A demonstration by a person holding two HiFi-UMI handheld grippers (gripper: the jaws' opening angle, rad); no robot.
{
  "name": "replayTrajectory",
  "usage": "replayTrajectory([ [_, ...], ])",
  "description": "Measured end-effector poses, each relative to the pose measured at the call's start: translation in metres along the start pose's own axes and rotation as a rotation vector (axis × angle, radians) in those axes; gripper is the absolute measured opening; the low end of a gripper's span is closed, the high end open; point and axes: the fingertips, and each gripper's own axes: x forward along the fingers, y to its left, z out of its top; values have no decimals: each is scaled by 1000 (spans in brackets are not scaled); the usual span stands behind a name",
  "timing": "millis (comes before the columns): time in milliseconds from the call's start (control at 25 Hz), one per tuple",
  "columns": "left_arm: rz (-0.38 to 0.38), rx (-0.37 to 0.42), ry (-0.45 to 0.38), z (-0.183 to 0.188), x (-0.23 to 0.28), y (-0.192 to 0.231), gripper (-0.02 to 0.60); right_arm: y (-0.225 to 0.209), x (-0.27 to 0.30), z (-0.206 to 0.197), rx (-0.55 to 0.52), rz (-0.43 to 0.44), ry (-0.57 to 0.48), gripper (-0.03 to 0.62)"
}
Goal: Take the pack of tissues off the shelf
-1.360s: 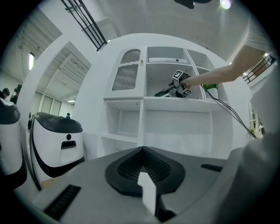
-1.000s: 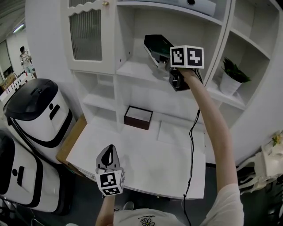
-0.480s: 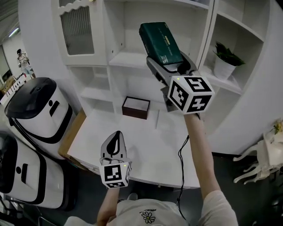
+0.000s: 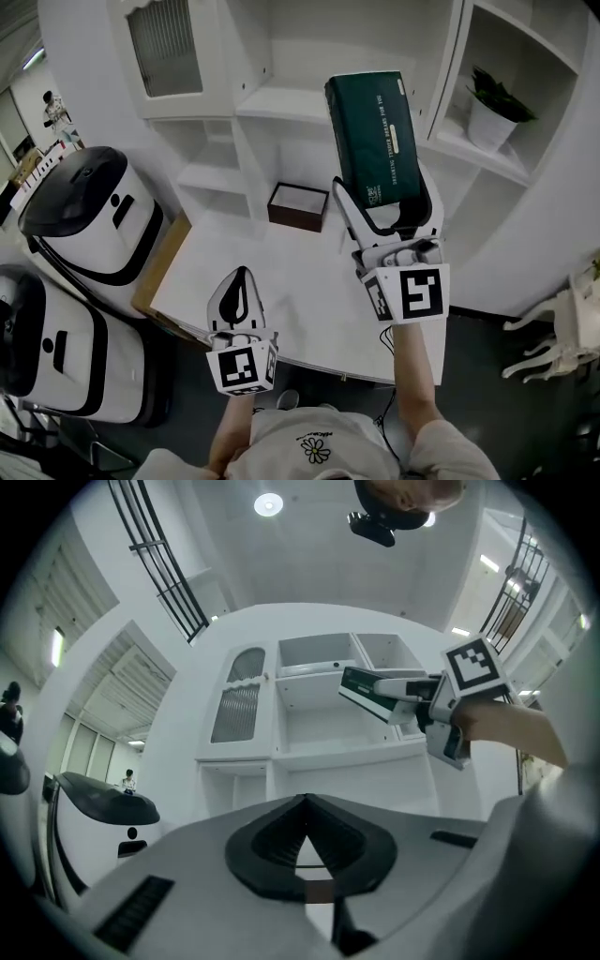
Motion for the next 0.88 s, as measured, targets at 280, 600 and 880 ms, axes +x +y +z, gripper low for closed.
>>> replayTrajectory([
  [280, -8, 41, -7, 8, -7, -11, 0, 36, -58, -36, 65, -13, 75, 442],
  [600, -4, 71, 2, -1, -20, -11, 0, 67, -98, -54, 109, 14, 155, 443],
  [880, 12, 63, 3, 2, -23, -9, 0, 74, -101, -70, 163, 25, 217, 443],
])
